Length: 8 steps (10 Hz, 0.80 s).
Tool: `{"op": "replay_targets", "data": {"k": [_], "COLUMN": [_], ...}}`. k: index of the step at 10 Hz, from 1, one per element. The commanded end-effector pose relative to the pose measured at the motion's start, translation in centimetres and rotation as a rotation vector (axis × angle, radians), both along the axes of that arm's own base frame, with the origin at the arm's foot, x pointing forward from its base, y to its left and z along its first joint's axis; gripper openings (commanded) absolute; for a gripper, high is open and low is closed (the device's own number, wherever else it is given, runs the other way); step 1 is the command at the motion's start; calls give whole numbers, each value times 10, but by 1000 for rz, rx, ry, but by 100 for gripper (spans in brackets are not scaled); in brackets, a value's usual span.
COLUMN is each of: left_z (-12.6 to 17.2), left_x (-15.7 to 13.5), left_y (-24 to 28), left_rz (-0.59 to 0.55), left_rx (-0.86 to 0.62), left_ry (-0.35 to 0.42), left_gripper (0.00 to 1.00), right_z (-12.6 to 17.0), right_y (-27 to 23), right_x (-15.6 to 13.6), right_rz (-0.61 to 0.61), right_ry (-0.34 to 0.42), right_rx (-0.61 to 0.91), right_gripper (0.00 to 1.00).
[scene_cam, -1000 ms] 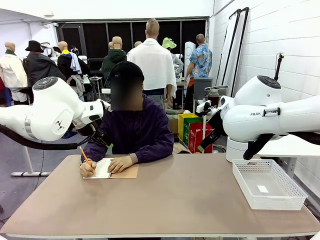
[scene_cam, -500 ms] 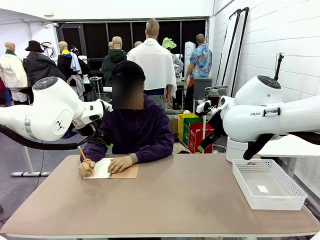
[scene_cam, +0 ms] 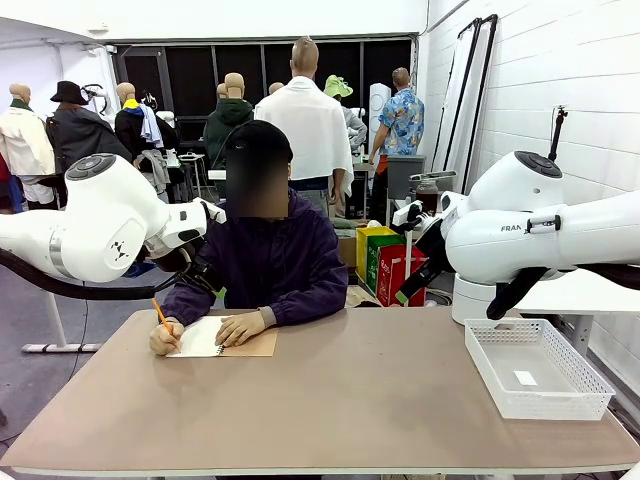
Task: Sort the paper based on its condition.
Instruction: If a person hands you a paper, place it in the Organizing basket , and if it's crumpled, put it in the Trash can.
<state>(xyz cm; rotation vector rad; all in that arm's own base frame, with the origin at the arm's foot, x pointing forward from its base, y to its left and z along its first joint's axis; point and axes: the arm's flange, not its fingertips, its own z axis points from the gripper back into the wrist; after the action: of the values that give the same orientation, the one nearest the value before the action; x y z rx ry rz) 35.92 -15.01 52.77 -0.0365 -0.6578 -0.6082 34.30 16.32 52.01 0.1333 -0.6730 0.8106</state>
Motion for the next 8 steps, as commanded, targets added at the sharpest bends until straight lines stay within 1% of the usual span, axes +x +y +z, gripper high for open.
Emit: {"op": "replay_targets", "data": {"k": [1,8], "left_z": [-1,-1], "left_x": [1,1], "left_y": [1,1], "left_rz": [1,1], "left_rx": [-4,-4], "left_ry": [9,9], "left_gripper": [100,100], "right_z": [0,0], "right_y": [0,0], "right_x": [0,0], "right_rz": [-2,-2], "right_ry": [1,1], "right_rx": [2,2], "right_gripper": [100,100]}}
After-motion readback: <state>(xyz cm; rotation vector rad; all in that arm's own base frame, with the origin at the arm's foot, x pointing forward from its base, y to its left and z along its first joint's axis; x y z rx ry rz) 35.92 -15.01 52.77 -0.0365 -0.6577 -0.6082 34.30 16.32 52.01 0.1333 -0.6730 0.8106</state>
